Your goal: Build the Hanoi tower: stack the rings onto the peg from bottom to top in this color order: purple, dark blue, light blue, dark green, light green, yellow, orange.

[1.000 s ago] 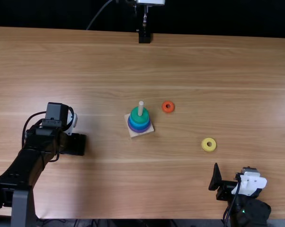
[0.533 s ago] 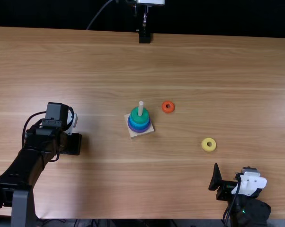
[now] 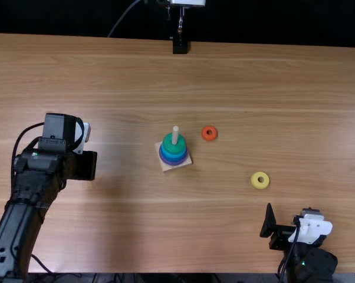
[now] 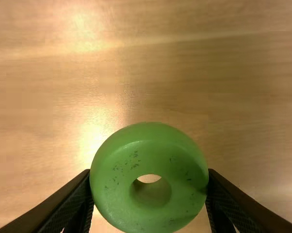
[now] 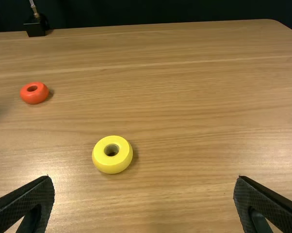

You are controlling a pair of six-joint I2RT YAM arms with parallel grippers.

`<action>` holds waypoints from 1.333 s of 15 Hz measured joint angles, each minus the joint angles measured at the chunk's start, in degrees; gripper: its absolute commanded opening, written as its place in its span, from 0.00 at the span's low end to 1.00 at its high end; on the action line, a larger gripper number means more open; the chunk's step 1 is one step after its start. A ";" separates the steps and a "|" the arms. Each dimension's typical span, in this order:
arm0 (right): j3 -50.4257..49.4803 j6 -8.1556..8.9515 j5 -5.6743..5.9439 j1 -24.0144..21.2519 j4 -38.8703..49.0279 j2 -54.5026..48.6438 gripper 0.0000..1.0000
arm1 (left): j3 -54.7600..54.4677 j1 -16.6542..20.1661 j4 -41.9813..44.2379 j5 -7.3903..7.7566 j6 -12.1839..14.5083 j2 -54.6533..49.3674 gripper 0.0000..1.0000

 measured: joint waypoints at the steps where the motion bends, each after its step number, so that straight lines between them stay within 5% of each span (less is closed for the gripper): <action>1: 0.00 0.00 0.02 0.00 0.00 0.00 1.00 | 3.80 -0.02 -7.39 -0.15 0.02 -0.07 0.04; 3: 0.00 0.00 0.02 0.00 0.00 0.02 1.00 | 12.24 -0.02 -18.27 -0.13 0.02 -0.07 0.04; 7: 0.00 0.00 0.02 0.00 0.00 0.00 1.00 | 25.44 -2.21 -21.62 -0.02 -0.15 2.80 0.04; 20: 0.00 -0.02 0.02 0.00 0.04 0.00 1.00 | 55.47 -21.55 -27.12 1.81 -13.09 25.07 0.04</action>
